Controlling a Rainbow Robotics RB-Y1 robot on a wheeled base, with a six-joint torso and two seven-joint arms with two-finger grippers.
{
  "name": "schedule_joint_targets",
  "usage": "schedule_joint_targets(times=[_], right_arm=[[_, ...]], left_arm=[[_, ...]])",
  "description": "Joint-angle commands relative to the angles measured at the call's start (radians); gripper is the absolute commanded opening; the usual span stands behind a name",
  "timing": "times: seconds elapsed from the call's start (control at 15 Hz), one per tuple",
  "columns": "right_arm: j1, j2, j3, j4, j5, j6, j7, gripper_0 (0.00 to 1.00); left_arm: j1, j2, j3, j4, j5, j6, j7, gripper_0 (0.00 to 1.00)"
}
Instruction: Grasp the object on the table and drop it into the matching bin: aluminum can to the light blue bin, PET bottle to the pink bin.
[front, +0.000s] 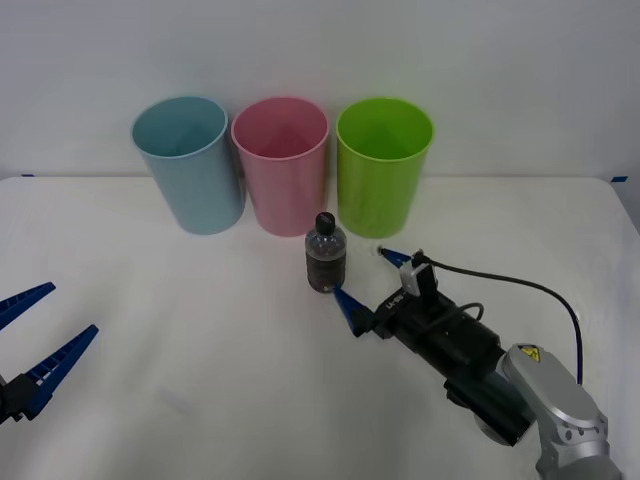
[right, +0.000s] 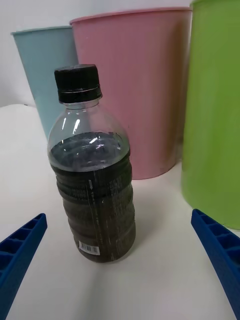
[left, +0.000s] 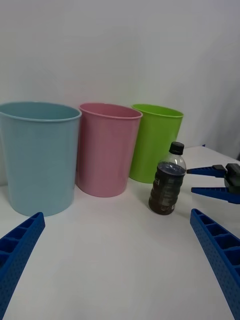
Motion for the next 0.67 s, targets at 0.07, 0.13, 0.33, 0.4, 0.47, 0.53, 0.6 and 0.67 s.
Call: schedule_joint_targets(times=[0.07, 0.13, 0.33, 0.4, 0.47, 0.53, 0.6, 0.67], right_arm=[[-0.066, 0.029, 0.003, 0.077, 0.0, 0.0, 0.008, 1.0], [-0.088, 0.04, 0.003, 0.103, 0.0, 0.0, 0.011, 1.0], [-0.143, 0.061, 0.009, 0.18, -0.001, 0.011, 0.018, 1.0], [-0.16, 0.066, 0.014, 0.201, -0.006, 0.015, 0.02, 1.0], [-0.172, 0.069, 0.02, 0.212, -0.012, 0.021, 0.023, 1.0], [-0.181, 0.069, 0.031, 0.213, -0.015, 0.038, 0.025, 1.0], [-0.186, 0.069, 0.045, 0.213, -0.024, 0.052, 0.028, 1.0], [-0.192, 0.069, 0.054, 0.213, -0.028, 0.064, 0.028, 1.0]], left_arm=[[0.0, 0.0, 0.0, 0.0, 0.0, 0.0, 0.0, 1.0], [0.0, 0.0, 0.0, 0.0, 0.0, 0.0, 0.0, 1.0], [0.0, 0.0, 0.0, 0.0, 0.0, 0.0, 0.0, 1.0], [0.0, 0.0, 0.0, 0.0, 0.0, 0.0, 0.0, 1.0], [0.0, 0.0, 0.0, 0.0, 0.0, 0.0, 0.0, 1.0], [0.0, 0.0, 0.0, 0.0, 0.0, 0.0, 0.0, 1.0], [0.0, 0.0, 0.0, 0.0, 0.0, 0.0, 0.0, 1.0], [0.0, 0.0, 0.0, 0.0, 0.0, 0.0, 0.0, 1.0]])
